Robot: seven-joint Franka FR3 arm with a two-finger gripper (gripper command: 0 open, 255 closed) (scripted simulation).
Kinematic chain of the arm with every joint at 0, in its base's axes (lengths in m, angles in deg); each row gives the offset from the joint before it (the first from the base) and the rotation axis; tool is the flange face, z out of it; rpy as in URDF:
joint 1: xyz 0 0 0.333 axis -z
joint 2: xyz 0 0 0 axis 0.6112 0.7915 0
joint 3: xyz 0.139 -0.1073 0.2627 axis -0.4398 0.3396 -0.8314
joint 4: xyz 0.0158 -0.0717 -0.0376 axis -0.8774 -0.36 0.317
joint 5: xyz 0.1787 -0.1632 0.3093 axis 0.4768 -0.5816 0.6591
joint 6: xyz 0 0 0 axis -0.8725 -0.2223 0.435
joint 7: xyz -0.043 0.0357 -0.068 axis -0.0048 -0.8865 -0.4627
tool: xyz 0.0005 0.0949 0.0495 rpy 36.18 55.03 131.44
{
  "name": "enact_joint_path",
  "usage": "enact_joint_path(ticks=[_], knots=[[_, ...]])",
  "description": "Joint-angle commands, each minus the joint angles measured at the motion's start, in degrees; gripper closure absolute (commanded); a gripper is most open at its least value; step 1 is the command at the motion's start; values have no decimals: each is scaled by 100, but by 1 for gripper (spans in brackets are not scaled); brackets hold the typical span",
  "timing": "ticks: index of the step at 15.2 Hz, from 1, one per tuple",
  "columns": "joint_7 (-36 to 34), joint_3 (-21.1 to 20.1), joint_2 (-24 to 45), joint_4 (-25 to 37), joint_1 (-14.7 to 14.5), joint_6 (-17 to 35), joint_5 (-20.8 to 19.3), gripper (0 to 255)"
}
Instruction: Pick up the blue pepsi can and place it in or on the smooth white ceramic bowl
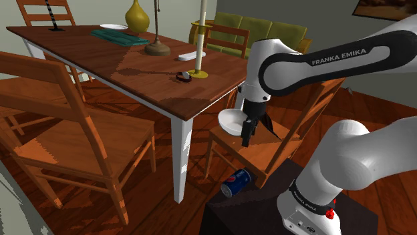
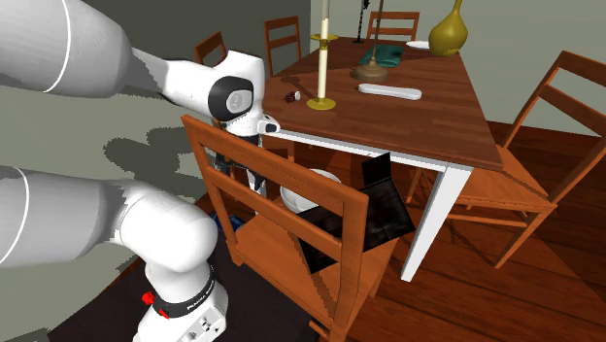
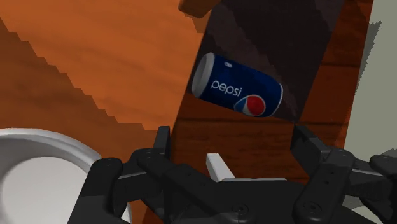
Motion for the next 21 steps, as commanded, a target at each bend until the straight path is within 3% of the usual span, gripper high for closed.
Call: enact_joint_path(ticks=[1, 6, 7, 15, 16, 17, 21], knots=[[-4, -11, 80, -318, -1, 35, 4, 0], [19, -50, 79, -317, 35, 32, 30, 0], [-27, -96, 21, -425, -15, 89, 83, 255], [-5, -50, -415, -539, 15, -233, 28, 255], [8, -131, -380, -259, -21, -240, 230, 255], [10, -134, -381, -259, -18, -240, 232, 0], [1607, 119, 1083, -115, -581, 661, 186, 0]])
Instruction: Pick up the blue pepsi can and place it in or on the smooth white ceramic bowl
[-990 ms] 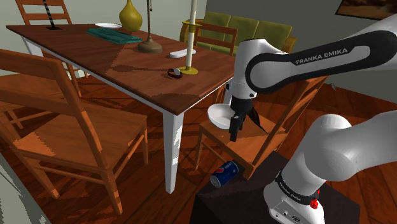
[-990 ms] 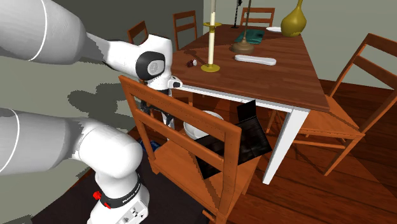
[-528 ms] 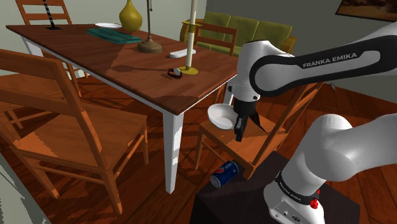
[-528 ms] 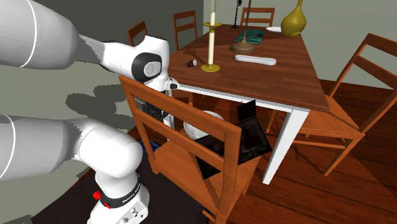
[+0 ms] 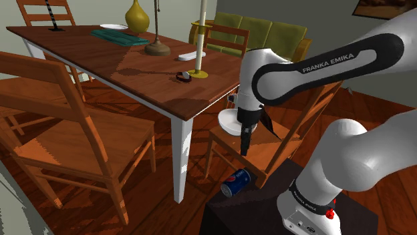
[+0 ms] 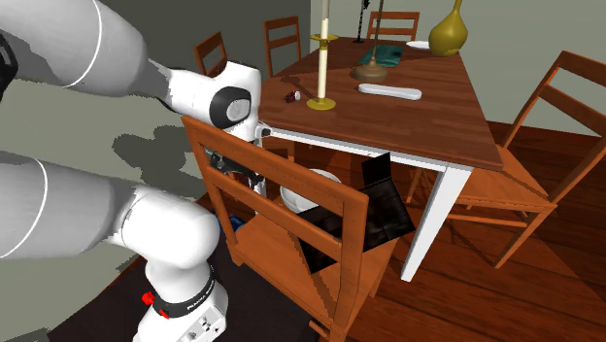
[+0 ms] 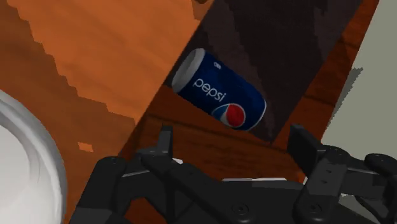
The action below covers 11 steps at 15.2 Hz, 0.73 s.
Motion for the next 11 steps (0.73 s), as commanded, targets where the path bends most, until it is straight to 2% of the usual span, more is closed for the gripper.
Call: enact_joint_path(ticks=[1, 8, 11], knots=[[803, 133, 968, 41, -279, 426, 2, 0], [3442, 112, 3176, 504, -1245, 1536, 153, 0], [3489, 82, 3376, 393, -1272, 1845, 238, 0]])
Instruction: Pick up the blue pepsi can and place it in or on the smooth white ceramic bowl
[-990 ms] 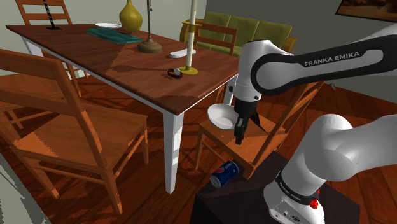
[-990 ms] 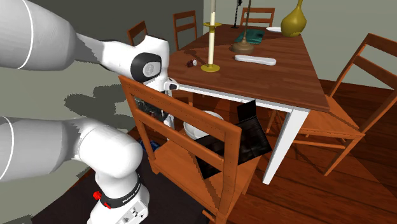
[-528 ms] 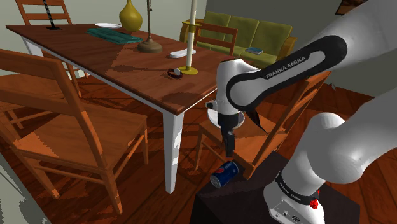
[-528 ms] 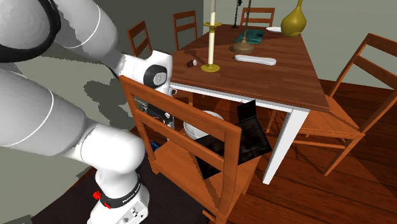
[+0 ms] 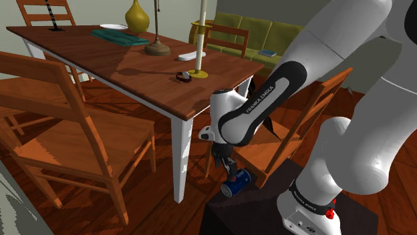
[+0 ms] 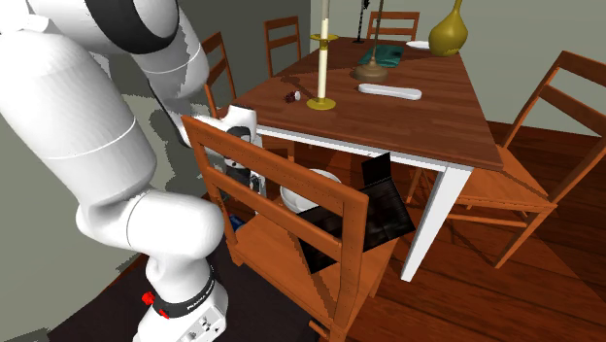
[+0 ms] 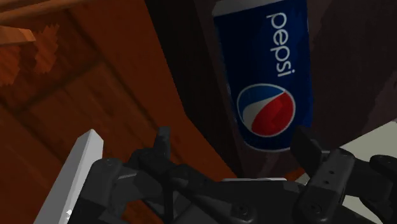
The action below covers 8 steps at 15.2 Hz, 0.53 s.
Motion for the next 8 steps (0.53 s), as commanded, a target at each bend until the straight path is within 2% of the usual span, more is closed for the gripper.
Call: enact_joint_path(ticks=[1, 5, 8], knots=[[68, -62, 167, -19, -83, -641, -30, 0], [142, -88, 444, -125, -136, -260, 96, 0], [142, -89, 444, -125, -135, -260, 96, 0]])
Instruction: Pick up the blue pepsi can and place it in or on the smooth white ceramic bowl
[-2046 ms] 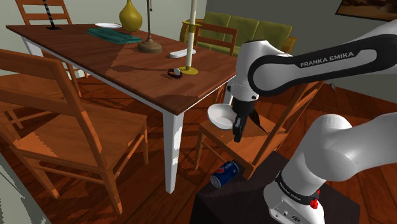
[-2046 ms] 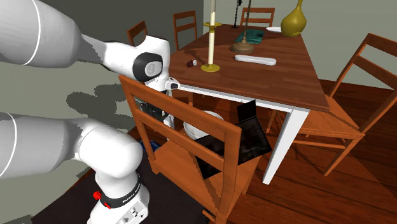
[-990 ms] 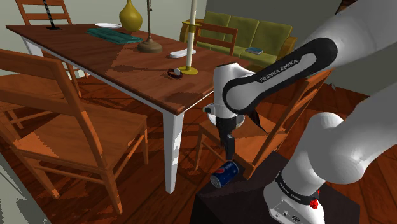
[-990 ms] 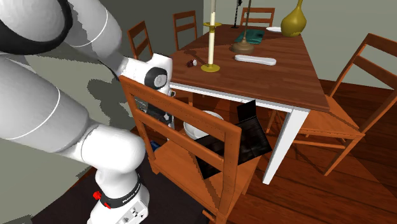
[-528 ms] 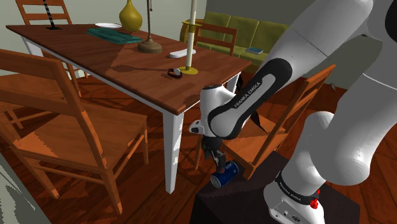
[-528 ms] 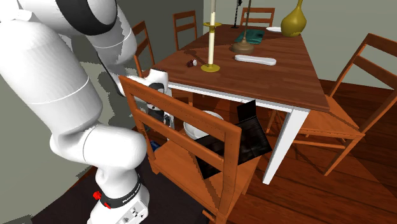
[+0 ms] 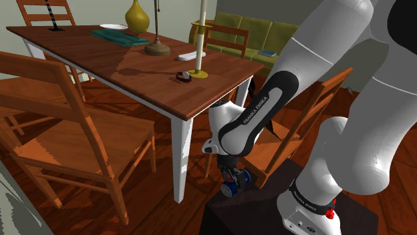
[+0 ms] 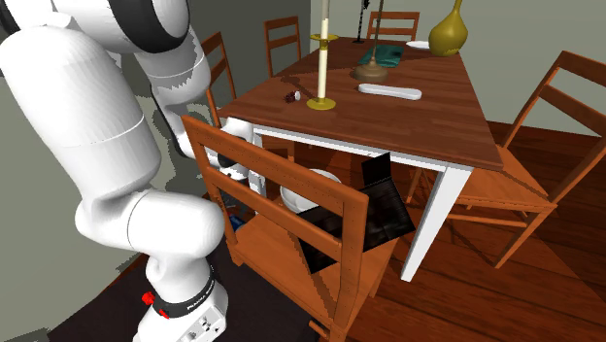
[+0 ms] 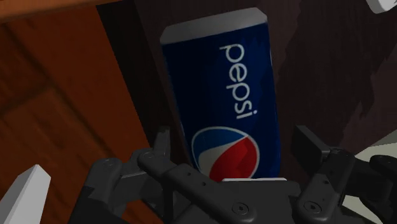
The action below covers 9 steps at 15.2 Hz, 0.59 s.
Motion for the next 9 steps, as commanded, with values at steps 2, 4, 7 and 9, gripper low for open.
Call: enact_joint_path(ticks=[2, 4, 7, 9], knots=[[10, 3, 9, -13, 2, 5, 2, 0], [10, 3, 9, -13, 2, 5, 2, 0], [10, 3, 9, -13, 2, 5, 2, 255], [10, 3, 10, -13, 2, 5, 2, 255]])
